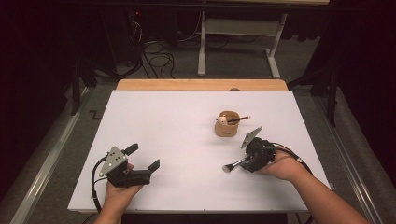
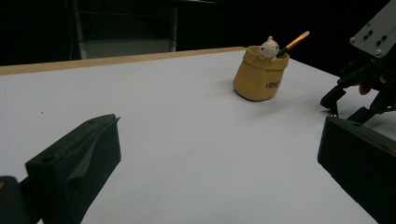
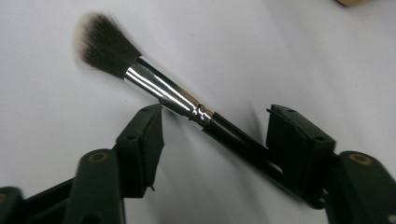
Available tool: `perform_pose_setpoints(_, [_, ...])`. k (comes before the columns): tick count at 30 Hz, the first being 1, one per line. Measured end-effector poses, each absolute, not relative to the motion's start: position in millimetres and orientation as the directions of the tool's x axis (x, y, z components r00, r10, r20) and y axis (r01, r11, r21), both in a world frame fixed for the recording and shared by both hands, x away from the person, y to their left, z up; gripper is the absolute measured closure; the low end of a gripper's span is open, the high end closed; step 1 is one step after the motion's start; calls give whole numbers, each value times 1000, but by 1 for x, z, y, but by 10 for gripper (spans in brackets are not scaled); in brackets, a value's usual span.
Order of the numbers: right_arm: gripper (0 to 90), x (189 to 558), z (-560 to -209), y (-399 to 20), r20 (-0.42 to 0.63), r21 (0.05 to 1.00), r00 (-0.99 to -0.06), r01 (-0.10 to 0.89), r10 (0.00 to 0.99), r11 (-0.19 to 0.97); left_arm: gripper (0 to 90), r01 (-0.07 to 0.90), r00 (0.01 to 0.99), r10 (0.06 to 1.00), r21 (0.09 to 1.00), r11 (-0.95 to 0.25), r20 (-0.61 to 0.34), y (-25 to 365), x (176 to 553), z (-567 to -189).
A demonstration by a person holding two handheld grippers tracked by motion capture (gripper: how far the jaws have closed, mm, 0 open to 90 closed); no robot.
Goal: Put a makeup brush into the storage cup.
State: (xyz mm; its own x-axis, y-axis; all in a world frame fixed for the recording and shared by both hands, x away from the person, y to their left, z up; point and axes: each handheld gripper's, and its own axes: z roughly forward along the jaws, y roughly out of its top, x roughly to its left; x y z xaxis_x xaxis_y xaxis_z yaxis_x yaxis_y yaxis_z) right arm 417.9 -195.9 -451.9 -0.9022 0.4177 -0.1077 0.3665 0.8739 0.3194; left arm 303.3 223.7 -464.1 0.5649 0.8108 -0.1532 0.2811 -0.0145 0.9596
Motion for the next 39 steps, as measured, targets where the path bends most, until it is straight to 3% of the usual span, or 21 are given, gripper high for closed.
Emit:
perform_pose_setpoints(5, [589, 417, -451, -198, -80, 322, -907, 369, 414, 872, 5, 282, 564, 811, 959, -15, -153, 224, 303, -464])
perform_pose_setpoints(8, [615, 416, -450, -198, -74, 320, -907, 373, 416, 871, 5, 283, 565, 811, 959, -18, -151, 224, 303, -464])
perform_pose_setpoints(17, [577, 416, -450, -200, -76, 316, -903, 380, 423, 869, 5, 283, 564, 812, 959, -20, -150, 224, 304, -464])
perform_pose_setpoints(39, [607, 418, -449, -205, -69, 313, -899, 392, 433, 865, 5, 285, 565, 811, 958, -19, -152, 224, 304, -465])
